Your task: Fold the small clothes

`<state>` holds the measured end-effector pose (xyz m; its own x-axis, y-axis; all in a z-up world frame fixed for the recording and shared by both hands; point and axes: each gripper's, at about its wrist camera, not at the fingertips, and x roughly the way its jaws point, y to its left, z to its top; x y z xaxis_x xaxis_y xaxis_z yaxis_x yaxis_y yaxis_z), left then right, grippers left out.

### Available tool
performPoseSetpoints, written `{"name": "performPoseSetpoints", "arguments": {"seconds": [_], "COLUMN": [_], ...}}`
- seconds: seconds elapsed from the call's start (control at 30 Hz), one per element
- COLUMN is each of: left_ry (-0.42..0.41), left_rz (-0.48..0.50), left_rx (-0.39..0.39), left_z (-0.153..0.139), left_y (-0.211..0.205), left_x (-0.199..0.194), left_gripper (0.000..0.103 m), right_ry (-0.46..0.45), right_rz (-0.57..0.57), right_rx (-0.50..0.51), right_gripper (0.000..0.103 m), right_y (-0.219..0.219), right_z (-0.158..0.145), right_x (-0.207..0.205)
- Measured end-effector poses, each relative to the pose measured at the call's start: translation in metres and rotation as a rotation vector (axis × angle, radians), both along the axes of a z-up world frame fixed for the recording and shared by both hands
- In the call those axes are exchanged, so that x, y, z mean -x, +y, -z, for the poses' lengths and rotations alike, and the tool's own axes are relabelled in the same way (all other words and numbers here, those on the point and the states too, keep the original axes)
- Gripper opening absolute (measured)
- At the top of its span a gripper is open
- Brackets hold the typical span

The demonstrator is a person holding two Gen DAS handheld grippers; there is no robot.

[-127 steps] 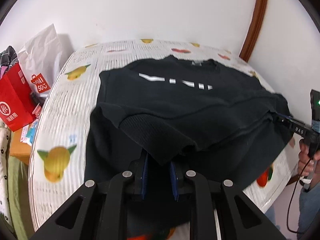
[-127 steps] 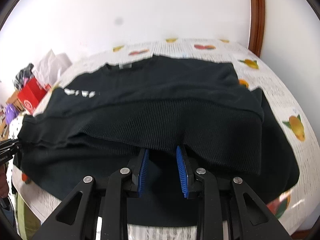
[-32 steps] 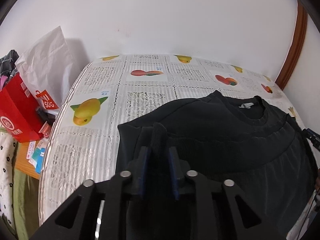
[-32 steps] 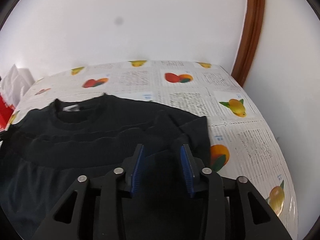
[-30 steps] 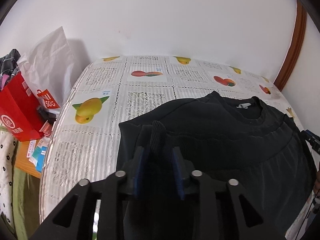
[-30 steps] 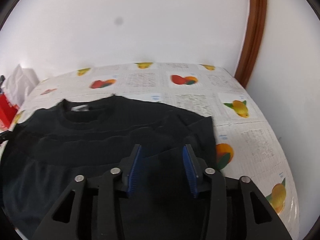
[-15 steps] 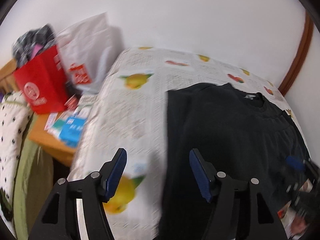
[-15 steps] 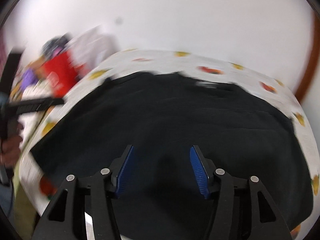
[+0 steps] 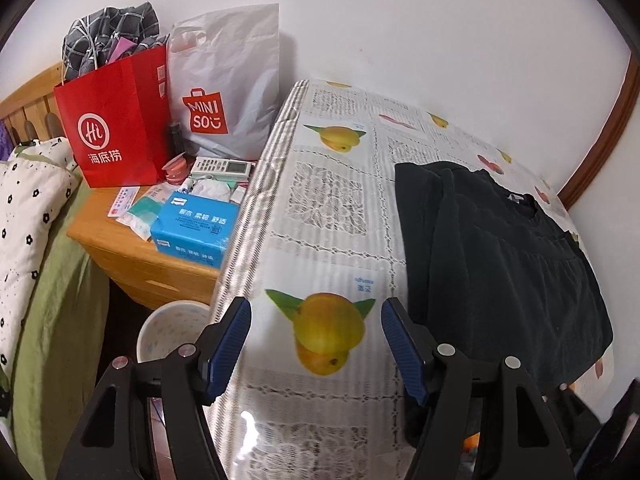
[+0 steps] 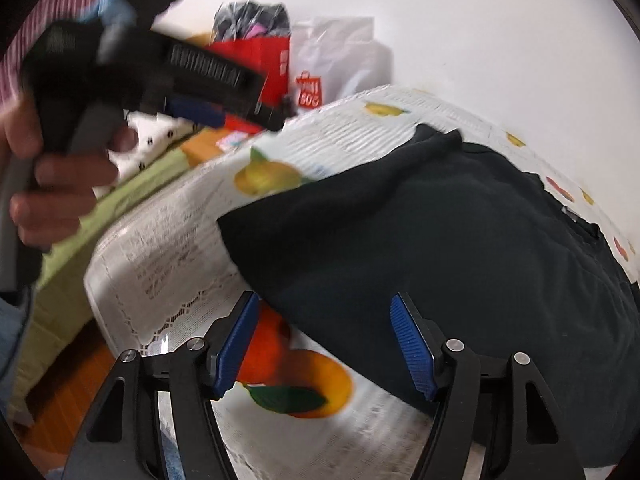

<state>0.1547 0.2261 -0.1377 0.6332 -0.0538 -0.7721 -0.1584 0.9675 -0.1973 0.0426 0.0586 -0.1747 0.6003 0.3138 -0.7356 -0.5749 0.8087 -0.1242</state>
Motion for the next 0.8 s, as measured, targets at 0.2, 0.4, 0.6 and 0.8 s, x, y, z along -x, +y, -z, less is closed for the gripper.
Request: {"name": "performPoseSetpoints", "arguments": {"seconds": [0.2, 0.4, 0.6, 0.8], "left_ry": [-0.005, -0.007, -0.010, -0.044], "left_rz": [-0.002, 0.014, 0.041, 0.132], "left_rx": [0.036, 0.028, 0.046, 0.071], "left_z": [0.005, 0.010, 0.013, 0.012], "left_y": [0.009, 0.003, -0.011, -0.050], "left_x": [0.000, 0.001, 0.002, 0.006], "left_gripper": [0.066, 0.066, 0.066, 0.066], "right_ry": [-0.045, -0.116, -0.139, -0.110], "right_rz": [0.069, 0.138, 0.216, 0.376], "right_rx": [0.085, 0.092, -0.226, -0.594], "right_gripper": [0.070, 0.012, 0.011, 0.011], "right_y": [0.023, 0.020, -0.045, -0.149], "right_z": [0.011, 0.000, -0.060, -0.087], "right_x": [-0.008, -0.018, -0.015, -0.012]}}
